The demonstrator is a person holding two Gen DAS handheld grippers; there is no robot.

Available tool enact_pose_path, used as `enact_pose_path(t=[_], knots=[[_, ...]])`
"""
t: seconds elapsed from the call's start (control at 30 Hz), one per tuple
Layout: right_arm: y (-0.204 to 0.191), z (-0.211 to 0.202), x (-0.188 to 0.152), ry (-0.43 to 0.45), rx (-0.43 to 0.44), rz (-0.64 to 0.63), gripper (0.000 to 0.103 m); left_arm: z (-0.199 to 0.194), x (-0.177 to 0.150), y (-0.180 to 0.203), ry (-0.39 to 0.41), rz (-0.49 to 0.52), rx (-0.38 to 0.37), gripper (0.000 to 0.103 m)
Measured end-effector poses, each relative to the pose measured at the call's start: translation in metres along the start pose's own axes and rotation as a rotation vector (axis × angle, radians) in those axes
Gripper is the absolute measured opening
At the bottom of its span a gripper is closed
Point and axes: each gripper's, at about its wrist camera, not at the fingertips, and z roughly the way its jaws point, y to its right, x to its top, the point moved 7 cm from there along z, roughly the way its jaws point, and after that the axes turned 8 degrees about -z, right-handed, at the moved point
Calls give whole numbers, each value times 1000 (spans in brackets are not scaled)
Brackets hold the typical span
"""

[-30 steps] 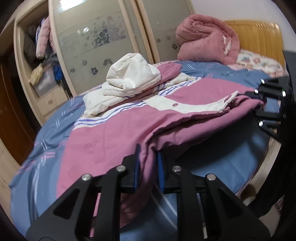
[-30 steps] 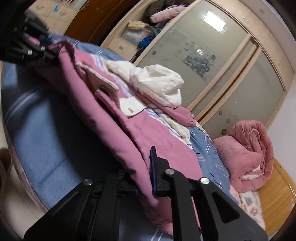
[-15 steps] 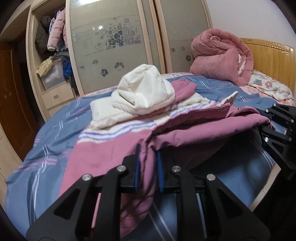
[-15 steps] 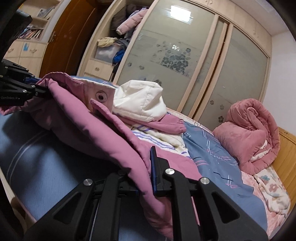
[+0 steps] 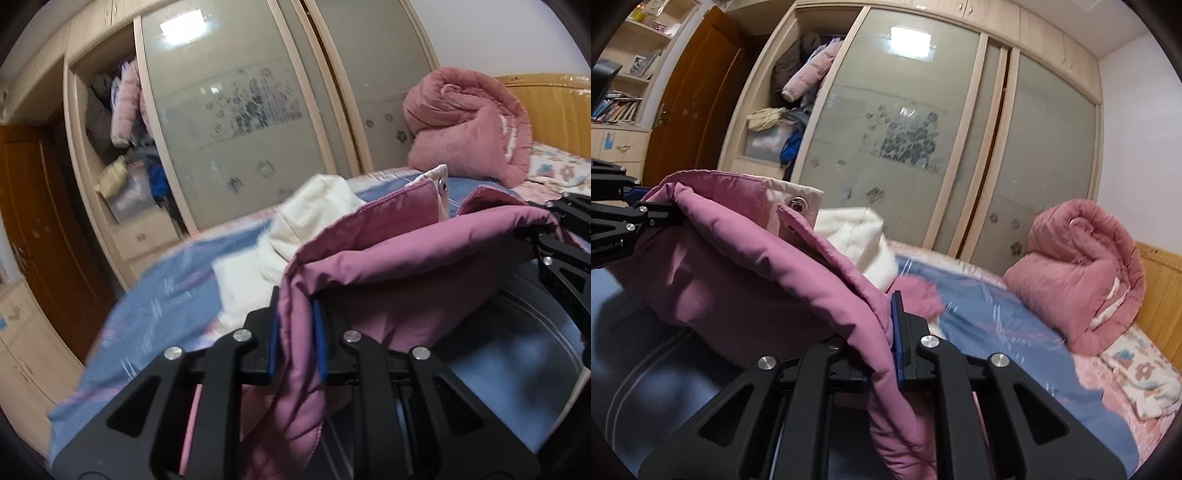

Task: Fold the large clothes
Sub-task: 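Close the left gripper on the hem while the right gripper grasps the hem too, then lift the hem with both grippers and fold it over onto the hood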

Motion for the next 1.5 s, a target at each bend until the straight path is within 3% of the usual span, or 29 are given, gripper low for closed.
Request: enact_pose_path(t=[0.3,0.53,0.7,0.8,0.9,0.93,1.0,1.03,1.07,1.13,1.2,1.27,1.3,1.4,1.47,1.5], knots=[[29,60,79,89,-62,-20,10,57,89,-22,105,71,105,16],[36,160,133,75,-29,-104,10,146,139,-44,68,97,156,17],[27,252,130,-33,27,-114,10,239,147,-59,-36,66,121,20],[16,304,108,-122,68,-115,10,298,126,-56,-121,92,128,22],[2,339,81,-192,86,-142,11,338,98,-53,-173,128,140,31],[-1,345,74,-197,87,-143,15,345,89,-53,-176,122,140,34],[-4,348,68,-190,64,-132,33,351,77,-52,-173,109,140,36],[-5,348,66,-183,55,-120,57,354,69,-51,-166,106,145,37],[-4,350,66,-174,60,-108,74,354,64,-49,-155,110,147,37],[-3,345,67,-157,39,-99,86,353,57,-43,-125,130,174,37],[4,331,74,-115,11,-78,89,354,53,-39,-104,157,206,39],[22,303,81,-33,-31,-3,102,357,50,-35,-107,176,214,40],[32,287,83,4,-49,54,102,359,50,-35,-113,177,217,42],[38,264,74,27,-1,157,102,358,55,-43,-103,146,237,58],[22,277,66,-43,70,133,102,355,61,-50,-89,124,267,88],[13,290,62,-85,106,117,102,350,69,-57,-64,108,288,97]])
